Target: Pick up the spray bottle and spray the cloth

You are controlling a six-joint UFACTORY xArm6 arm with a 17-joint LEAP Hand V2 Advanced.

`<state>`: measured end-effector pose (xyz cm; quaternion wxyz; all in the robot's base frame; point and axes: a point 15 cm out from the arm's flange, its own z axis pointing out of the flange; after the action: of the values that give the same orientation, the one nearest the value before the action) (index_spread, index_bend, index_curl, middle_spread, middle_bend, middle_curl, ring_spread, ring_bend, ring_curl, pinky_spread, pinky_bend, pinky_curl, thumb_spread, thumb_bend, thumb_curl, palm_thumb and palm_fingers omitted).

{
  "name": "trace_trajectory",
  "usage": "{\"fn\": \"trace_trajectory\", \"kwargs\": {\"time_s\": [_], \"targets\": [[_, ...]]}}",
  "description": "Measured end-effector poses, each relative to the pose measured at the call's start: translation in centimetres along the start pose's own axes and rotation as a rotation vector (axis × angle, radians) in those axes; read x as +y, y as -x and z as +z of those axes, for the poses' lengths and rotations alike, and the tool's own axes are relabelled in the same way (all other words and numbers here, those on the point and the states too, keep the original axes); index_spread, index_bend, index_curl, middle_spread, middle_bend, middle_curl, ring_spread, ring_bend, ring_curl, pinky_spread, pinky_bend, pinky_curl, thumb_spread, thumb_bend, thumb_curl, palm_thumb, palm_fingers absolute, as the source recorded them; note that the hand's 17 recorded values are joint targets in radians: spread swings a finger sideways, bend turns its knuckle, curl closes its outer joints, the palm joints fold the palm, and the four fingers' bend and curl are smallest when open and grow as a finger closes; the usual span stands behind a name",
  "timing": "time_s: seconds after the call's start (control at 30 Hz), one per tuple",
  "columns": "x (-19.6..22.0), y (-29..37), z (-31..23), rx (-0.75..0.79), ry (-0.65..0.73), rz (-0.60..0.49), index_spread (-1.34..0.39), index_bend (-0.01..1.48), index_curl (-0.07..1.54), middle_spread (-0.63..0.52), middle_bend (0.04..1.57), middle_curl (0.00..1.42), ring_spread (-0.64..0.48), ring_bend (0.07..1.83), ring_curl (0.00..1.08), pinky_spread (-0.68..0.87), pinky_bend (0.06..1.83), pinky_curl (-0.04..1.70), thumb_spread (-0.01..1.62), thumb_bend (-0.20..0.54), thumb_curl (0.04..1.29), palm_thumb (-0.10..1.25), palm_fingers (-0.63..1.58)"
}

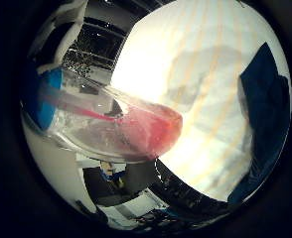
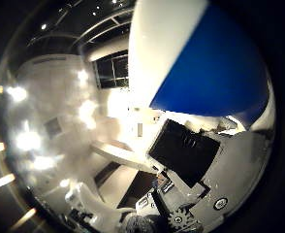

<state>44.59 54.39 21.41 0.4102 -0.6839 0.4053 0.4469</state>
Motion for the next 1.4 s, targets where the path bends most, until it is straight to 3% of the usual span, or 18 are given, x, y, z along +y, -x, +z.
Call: {"fn": "trace_trajectory", "kwargs": {"time_s": [0.37, 0.73, 1.17, 1.4], "targets": [[1.9, -0.6, 1.9, -0.024, 0.050, -0.030, -0.19, 1.10, 0.83, -0.07, 1.38, 0.61, -0.16, 1.48, 0.60, -0.14, 0.99, 1.41, 1.14, -0.010, 0.64, 1.10, 1.18], [4.5, -3.7, 2.1, -0.007, 0.073, 0.012, -0.19, 1.10, 0.82, -0.07, 1.38, 0.61, -0.16, 1.48, 0.60, -0.14, 0.99, 1.41, 1.14, -0.010, 0.64, 1.10, 1.18], [4.8, -3.8, 2.0, -0.018, 0.086, 0.020, -0.19, 1.09, 0.82, -0.07, 1.37, 0.60, -0.16, 1.45, 0.60, -0.16, 0.98, 1.36, 1.12, -0.018, 0.63, 1.04, 1.18], [6.1, -4.0, 2.4, -0.059, 0.138, 0.042, -0.24, 0.77, 0.78, -0.05, 1.29, 0.57, -0.16, 1.33, 0.55, -0.25, 0.96, 1.11, 0.97, -0.028, 0.63, 0.95, 1.09]]}}
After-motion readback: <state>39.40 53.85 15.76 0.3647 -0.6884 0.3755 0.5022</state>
